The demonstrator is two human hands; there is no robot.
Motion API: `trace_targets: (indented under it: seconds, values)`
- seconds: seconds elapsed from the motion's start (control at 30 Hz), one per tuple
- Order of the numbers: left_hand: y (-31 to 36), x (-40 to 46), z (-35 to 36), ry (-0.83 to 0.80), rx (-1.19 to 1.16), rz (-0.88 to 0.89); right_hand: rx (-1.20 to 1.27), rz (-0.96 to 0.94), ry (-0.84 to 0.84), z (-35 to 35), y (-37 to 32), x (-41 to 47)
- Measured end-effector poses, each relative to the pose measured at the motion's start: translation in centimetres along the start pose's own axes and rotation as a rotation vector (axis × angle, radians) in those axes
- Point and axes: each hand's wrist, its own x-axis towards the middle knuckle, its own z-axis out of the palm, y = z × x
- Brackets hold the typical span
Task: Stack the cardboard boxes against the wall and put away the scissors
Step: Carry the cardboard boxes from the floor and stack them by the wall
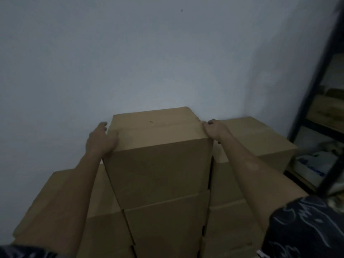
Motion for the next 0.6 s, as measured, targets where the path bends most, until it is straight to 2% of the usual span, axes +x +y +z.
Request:
trace_targets:
  seconds: [0.07,0.13,0.27,0.4,0.6]
  values:
    - [4.0,-1.2,1.4,0.125,0.181,0.329,0.009,-0.029,0.034,-0.9,1.6,-1.7]
    - [9.3,-3.3,4.5,0.026,0.163,0.631,-0.026,0.000,0.043,-2.3,4.3,-3.9]
    - [18.0,-10.1,12.5,-0.215,0.111,1.001,-0.159,0.093,0.000,-5.4,12.1,-8.5]
    - [25.8,-19.0,21.8,-0.497,0.070,1.045,-0.229,0.282,-0.015,-10.4,24.3,-15.0]
    - [33.8,-34.0,36.5,-0.970,0.201,1.003,-0.204,0.567,-0.025,-18.4,44.6,-27.3]
